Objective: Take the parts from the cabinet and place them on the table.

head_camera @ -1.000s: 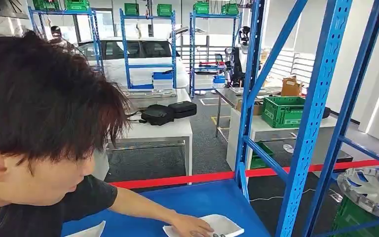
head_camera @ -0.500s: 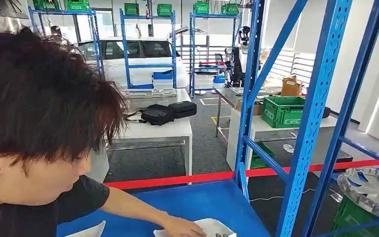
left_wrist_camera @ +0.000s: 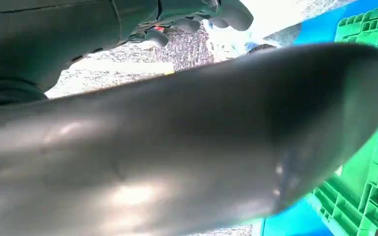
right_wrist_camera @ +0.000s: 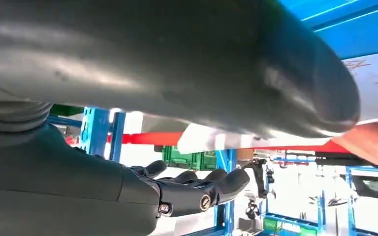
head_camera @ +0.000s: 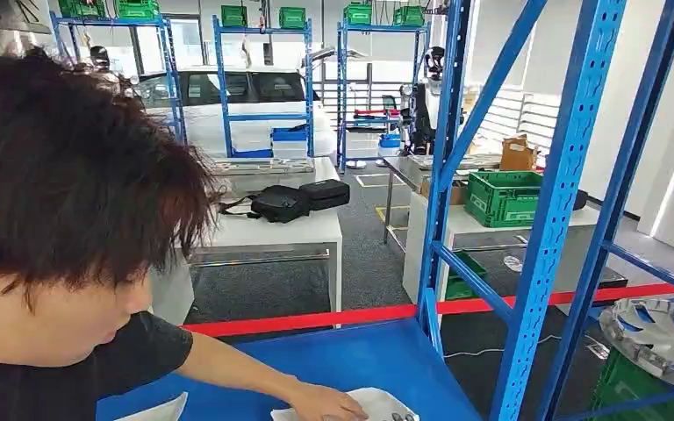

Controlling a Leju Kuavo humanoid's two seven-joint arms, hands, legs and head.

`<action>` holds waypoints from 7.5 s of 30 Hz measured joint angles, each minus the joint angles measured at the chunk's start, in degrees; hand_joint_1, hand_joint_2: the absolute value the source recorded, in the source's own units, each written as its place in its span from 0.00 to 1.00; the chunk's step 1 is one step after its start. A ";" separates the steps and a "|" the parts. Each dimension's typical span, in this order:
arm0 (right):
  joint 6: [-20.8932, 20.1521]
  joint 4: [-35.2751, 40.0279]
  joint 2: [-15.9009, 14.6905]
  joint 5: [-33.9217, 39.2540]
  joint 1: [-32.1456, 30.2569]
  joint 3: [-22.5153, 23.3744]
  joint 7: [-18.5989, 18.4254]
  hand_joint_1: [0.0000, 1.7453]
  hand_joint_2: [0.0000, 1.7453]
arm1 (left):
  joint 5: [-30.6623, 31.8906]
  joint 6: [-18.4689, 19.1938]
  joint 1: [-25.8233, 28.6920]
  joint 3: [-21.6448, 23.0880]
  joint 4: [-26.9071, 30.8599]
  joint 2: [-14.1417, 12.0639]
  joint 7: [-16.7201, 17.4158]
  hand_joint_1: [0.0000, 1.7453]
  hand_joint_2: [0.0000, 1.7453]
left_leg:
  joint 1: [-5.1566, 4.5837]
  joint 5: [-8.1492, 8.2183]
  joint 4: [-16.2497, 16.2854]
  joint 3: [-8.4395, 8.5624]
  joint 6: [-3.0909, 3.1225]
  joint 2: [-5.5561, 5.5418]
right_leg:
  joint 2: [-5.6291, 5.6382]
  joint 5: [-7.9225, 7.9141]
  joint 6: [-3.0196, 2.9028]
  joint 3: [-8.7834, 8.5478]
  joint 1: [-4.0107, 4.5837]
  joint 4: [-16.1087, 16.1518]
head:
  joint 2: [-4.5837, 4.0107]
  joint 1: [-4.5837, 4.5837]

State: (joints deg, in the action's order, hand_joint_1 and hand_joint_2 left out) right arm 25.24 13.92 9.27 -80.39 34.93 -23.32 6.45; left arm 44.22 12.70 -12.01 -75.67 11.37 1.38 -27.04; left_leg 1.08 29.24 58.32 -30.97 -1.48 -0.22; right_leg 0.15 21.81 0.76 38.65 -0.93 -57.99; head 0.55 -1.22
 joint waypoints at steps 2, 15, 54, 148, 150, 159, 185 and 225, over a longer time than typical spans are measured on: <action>0.02 0.00 -0.02 -0.02 0.01 0.00 0.02 0.00 0.00 | -0.02 0.00 0.00 0.00 -0.02 0.02 -0.18 0.00 0.00 | 0.00 0.00 0.00 0.00 0.00 0.00 | 0.00 0.00 0.00 0.00 0.00 0.00 | 0.00 0.00; 0.02 0.00 -0.02 -0.02 0.00 0.00 0.00 0.00 0.00 | -0.02 -0.11 0.02 0.00 -0.02 0.28 -0.20 0.00 0.00 | 0.00 0.00 0.00 -0.01 0.00 0.00 | 0.00 0.00 0.00 0.00 0.00 0.00 | 0.00 0.00; -0.09 0.00 -0.02 -0.52 0.00 0.00 0.39 0.00 0.00 | -0.50 0.63 0.06 0.02 -0.02 0.42 -1.18 0.00 0.00 | 0.00 0.00 0.00 -0.03 0.00 -0.01 | -0.01 -0.01 -0.01 0.01 0.00 -0.02 | 0.00 0.00; -1.60 -0.17 -0.61 -4.98 4.42 -0.52 -0.15 0.00 0.00 | -2.23 2.97 0.23 0.15 -0.17 0.55 -2.43 0.00 0.00 | -0.50 -4.23 0.37 -4.83 0.58 -0.21 | 0.09 7.61 -1.43 -7.69 1.11 0.42 | 0.00 -0.13; -1.62 -0.17 -0.61 -4.98 4.42 -0.52 -0.15 0.00 0.00 | -2.23 2.97 0.26 0.15 -0.17 0.55 -2.43 0.00 0.00 | -0.47 -4.29 0.33 -4.79 0.49 -0.21 | 0.09 7.61 -1.44 -7.68 1.14 0.36 | 0.00 -0.13; -1.62 -0.17 -0.61 -4.98 4.42 -0.55 -0.15 0.00 0.00 | -2.23 2.97 0.31 0.15 -0.17 0.55 -2.43 0.00 0.00 | -0.36 -4.34 0.28 -4.70 0.42 -0.21 | 0.09 7.62 -1.46 -7.66 1.24 0.21 | 0.00 -0.13; -2.45 -0.26 1.75 -1.75 -1.83 -0.55 1.53 0.00 1.00 | -2.38 2.86 0.69 0.15 -0.17 0.72 -1.77 0.00 0.00 | -0.36 -4.32 0.21 -4.54 0.40 -0.16 | 0.11 7.73 -1.60 -7.67 1.26 0.18 | 0.00 -0.13; -1.51 -0.22 1.05 -3.61 0.97 -0.55 -0.61 0.00 1.00 | -2.19 2.86 0.67 0.52 -0.17 0.94 -0.98 0.00 0.00 | -0.39 -4.31 0.17 -4.00 0.37 -0.11 | 0.10 7.73 -1.67 -8.16 1.24 0.17 | 0.00 -0.13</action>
State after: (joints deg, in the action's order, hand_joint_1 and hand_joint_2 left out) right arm 23.74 13.70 10.32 -84.00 35.90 -23.87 5.84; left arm 42.03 15.56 -11.33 -75.14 11.19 2.32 -28.02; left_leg 0.69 24.93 58.49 -34.97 -1.11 -0.33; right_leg 0.25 29.53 -0.91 30.49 0.31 -57.82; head 0.55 -1.36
